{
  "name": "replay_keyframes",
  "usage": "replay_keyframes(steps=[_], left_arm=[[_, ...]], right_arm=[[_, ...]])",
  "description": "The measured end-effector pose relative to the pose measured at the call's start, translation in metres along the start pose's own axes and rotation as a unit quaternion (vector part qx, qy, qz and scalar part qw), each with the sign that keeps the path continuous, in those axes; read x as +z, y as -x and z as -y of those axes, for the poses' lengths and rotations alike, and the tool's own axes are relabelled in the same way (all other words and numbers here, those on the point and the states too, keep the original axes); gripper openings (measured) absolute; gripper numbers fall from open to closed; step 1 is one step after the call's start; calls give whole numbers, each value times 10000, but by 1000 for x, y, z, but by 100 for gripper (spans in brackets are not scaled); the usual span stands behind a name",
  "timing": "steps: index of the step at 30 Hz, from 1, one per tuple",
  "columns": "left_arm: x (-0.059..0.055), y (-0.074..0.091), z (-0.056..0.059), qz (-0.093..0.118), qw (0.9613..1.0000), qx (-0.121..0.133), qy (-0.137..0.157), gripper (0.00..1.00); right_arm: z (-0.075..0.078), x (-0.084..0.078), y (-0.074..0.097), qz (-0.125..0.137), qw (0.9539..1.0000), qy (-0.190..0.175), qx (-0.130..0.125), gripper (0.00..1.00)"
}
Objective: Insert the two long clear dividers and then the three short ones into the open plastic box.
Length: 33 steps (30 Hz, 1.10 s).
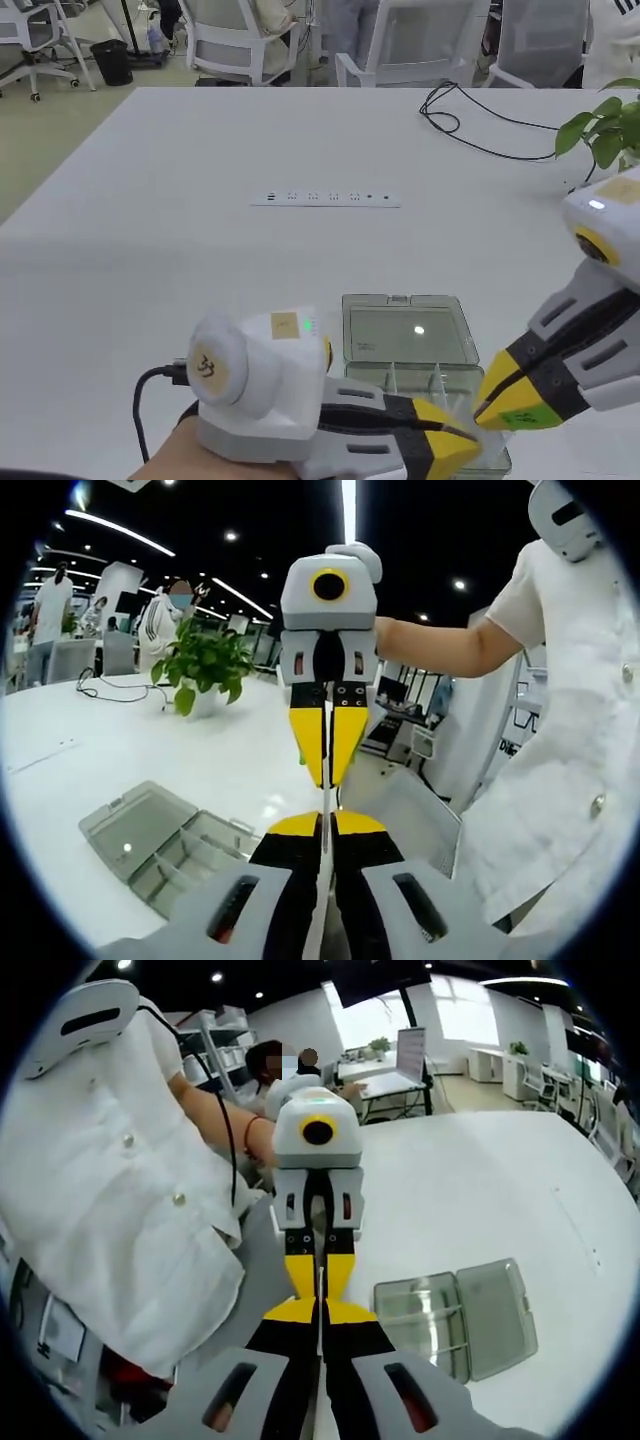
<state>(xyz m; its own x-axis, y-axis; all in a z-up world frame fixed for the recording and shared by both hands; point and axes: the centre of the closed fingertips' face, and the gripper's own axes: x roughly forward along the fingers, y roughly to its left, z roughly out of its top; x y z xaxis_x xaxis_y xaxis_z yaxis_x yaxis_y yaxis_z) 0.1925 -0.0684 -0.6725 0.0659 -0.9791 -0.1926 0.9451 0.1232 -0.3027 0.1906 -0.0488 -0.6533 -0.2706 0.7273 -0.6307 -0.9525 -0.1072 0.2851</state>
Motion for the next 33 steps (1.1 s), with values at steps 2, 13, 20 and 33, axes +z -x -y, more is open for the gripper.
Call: replay_keyframes(steps=[2,13,20,33], left_arm=[[0,1,-1,2,10000,24,4,0],[-6,11,-11,-4,9996,270,121,12],[-12,25,-24,-62,9983,553,189,20],[-26,57,-50,-192,9932,1131,176,38]], right_arm=[[2,0,2,3,10000,-2,-23,3],[10,5,7,135,9997,-7,-221,3],[24,12,12,274,9985,15,-478,3],[55,19,4,343,9954,65,-895,3]])
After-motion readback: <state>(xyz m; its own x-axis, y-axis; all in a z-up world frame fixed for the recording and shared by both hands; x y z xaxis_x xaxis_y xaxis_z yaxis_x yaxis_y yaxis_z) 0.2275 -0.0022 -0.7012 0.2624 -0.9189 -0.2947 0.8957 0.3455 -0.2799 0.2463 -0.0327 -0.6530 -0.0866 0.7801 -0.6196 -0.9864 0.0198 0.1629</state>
